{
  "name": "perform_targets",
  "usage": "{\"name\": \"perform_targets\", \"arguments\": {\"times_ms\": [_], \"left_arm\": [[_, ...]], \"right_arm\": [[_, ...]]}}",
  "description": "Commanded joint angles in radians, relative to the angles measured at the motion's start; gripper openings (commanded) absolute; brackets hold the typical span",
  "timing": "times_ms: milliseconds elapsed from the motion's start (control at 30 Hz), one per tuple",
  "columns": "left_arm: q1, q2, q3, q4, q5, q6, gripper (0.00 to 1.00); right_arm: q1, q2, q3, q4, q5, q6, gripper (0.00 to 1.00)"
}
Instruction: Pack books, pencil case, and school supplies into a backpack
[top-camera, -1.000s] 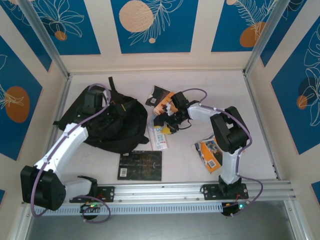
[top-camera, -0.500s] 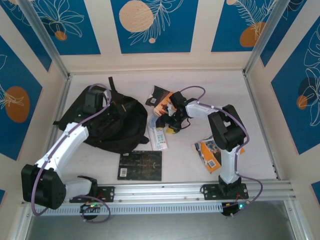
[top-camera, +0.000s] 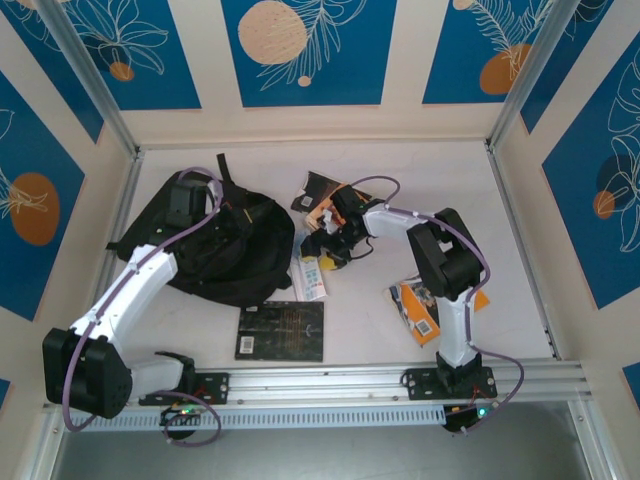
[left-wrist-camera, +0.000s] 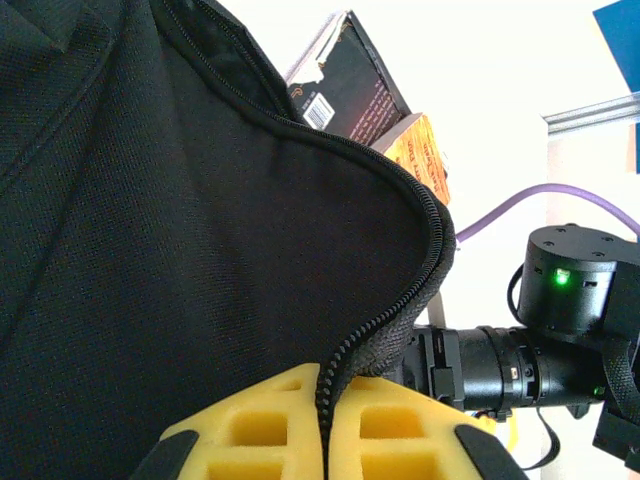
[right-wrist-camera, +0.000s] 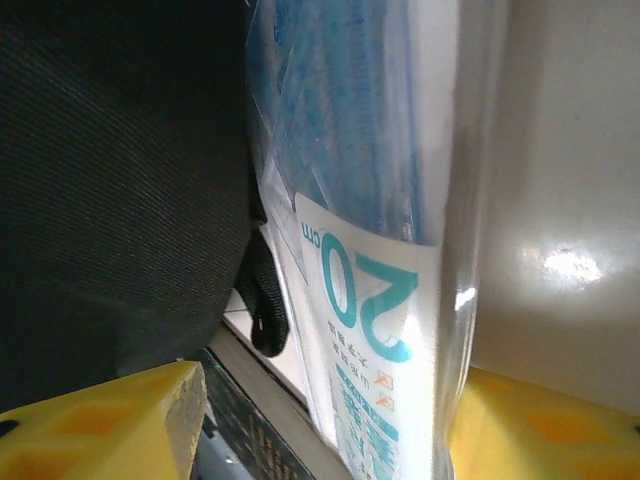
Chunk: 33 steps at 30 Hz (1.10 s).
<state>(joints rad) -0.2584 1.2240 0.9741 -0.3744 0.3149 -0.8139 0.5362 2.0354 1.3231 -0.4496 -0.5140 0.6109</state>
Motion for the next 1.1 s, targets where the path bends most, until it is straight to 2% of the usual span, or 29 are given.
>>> {"name": "perform_targets", "arguments": {"times_ms": [0,300,433,633,800,967,1067], "left_arm": [[-0.006,0.009,0.023,0.022,0.034,0.001,0.0],[-0.007,0.011,0.027,0.021,0.036,0.002,0.0],[-0.007,0.012,0.03,0.019,0.038,0.002,0.0],[-0.007,-0.005,0.069,-0.017,0.015,0.019,0.0],[-0.007,-0.035,0.14,-0.062,-0.027,0.031,0.0],[-0.006,-0.089,0.263,-0.134,-0.143,0.08,0.0],[-0.007,-0.095,0.33,-0.155,-0.147,0.093,0.0]], "right_arm": [[0.003,-0.009,-0.012,0.07,-0.112,0.062,0.62],[0.057,0.067,0.029,0.021,-0.046,0.045,0.49],[0.068,0.07,0.049,-0.023,0.026,0.034,0.28],[0.044,-0.027,0.018,-0.059,0.117,-0.003,0.02],[0.039,-0.11,0.024,-0.133,0.219,-0.056,0.0],[0.007,-0.198,0.015,-0.18,0.275,-0.089,0.0],[-0.006,-0.264,0.007,-0.199,0.307,-0.11,0.0]]}}
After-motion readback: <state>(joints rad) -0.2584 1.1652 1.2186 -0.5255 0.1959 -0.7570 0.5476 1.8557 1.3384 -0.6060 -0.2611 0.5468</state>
